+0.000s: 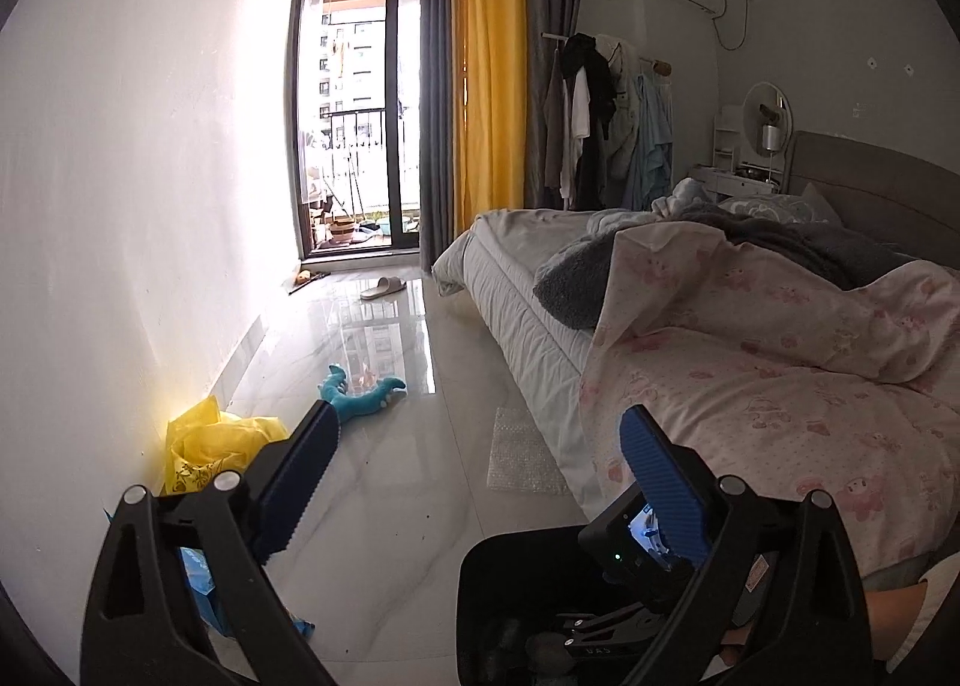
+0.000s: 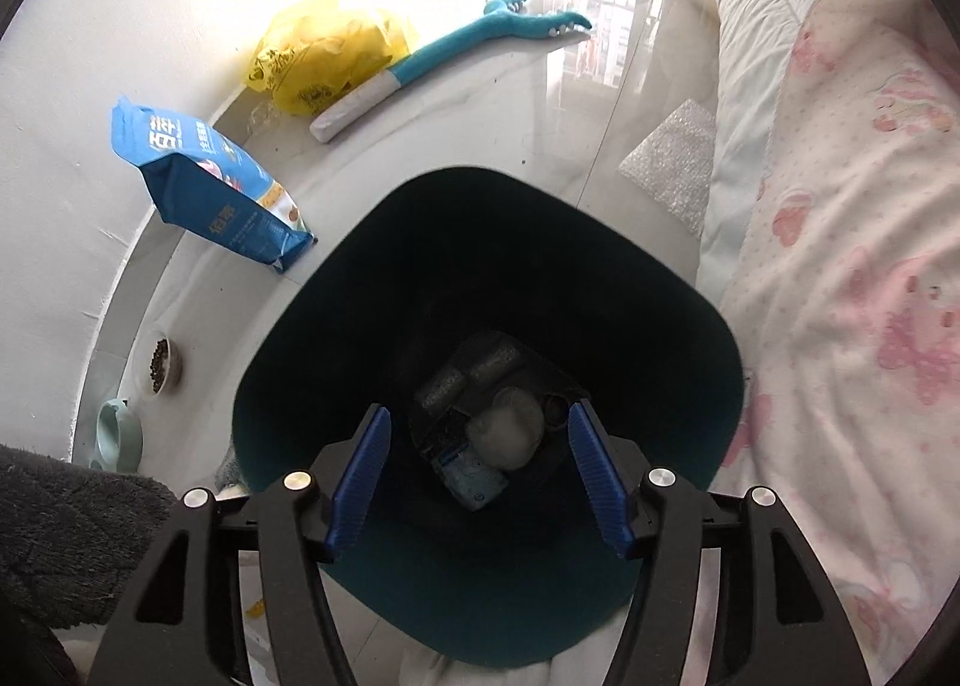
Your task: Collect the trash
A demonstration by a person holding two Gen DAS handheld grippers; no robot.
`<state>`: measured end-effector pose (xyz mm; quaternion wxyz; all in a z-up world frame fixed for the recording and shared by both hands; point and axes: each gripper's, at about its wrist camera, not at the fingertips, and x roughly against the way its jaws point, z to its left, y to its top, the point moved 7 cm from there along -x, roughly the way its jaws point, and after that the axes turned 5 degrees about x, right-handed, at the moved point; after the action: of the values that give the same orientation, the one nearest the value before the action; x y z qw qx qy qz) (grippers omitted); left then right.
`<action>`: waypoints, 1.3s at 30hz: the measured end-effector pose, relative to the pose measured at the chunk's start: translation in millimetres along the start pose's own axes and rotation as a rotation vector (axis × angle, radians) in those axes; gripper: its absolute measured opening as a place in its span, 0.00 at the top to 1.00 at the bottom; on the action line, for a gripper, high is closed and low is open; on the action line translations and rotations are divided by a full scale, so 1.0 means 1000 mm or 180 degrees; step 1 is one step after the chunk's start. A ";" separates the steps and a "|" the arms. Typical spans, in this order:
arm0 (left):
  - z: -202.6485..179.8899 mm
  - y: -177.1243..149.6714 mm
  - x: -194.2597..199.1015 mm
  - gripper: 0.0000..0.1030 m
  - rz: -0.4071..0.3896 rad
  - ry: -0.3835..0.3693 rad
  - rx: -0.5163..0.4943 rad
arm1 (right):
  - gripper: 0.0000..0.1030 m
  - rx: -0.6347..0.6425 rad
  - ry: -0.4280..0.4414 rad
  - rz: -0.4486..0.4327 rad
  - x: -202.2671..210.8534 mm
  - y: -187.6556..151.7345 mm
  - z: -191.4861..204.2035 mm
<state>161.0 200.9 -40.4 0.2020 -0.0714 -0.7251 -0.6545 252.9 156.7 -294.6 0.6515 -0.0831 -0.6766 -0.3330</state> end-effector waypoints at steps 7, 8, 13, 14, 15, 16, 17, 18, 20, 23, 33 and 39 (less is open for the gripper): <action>-0.024 0.023 0.016 0.05 -0.0217 -0.0023 -0.0141 | 0.29 -0.0055 -0.0067 -0.0312 0.050 -0.005 -0.010; -0.027 0.024 0.018 0.05 -0.0245 -0.0018 -0.0163 | 0.29 -0.0068 -0.0083 -0.0369 0.059 -0.005 -0.012; -0.046 0.030 0.023 0.05 -0.0316 -0.0066 -0.0243 | 0.26 -0.0020 -0.0242 -0.0656 0.112 -0.010 -0.025; -0.051 0.030 0.026 0.04 -0.0313 -0.0093 -0.0240 | 0.26 -0.0015 -0.0306 -0.0719 0.124 -0.013 -0.029; -0.055 0.030 0.028 0.04 -0.0307 -0.0118 -0.0233 | 0.26 -0.0026 -0.0357 -0.0774 0.134 -0.016 -0.033; -0.061 0.032 0.030 0.04 -0.0309 -0.0142 -0.0224 | 0.26 -0.0059 -0.0402 -0.0833 0.145 -0.019 -0.036; -0.066 0.033 0.032 0.04 -0.0319 -0.0154 -0.0214 | 0.25 -0.0133 -0.0442 -0.0917 0.160 -0.026 -0.043; -0.070 0.034 0.033 0.04 -0.0324 -0.0167 -0.0202 | 0.24 -0.0196 -0.0456 -0.0981 0.170 -0.032 -0.049; -0.082 0.036 0.038 0.03 -0.0331 -0.0199 -0.0186 | 0.15 -0.0336 -0.0450 -0.1190 0.197 -0.047 -0.060; -0.102 0.044 0.043 0.03 -0.0347 -0.0176 -0.0309 | 0.14 -0.0449 -0.0641 -0.1410 0.234 -0.068 -0.073; -0.142 0.044 0.080 0.03 -0.0217 -0.0430 -0.0260 | 0.04 -0.0909 -0.1336 -0.2159 0.370 -0.174 -0.104; -0.138 0.025 0.098 0.03 -0.0100 -0.0405 -0.0194 | 0.03 -0.1156 -0.1583 -0.2333 0.407 -0.237 -0.108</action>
<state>108.2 53.6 28.8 0.1429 -0.1076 -0.7173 -0.6735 157.2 -215.5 -2.1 0.2844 -0.0287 -0.7276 -0.6236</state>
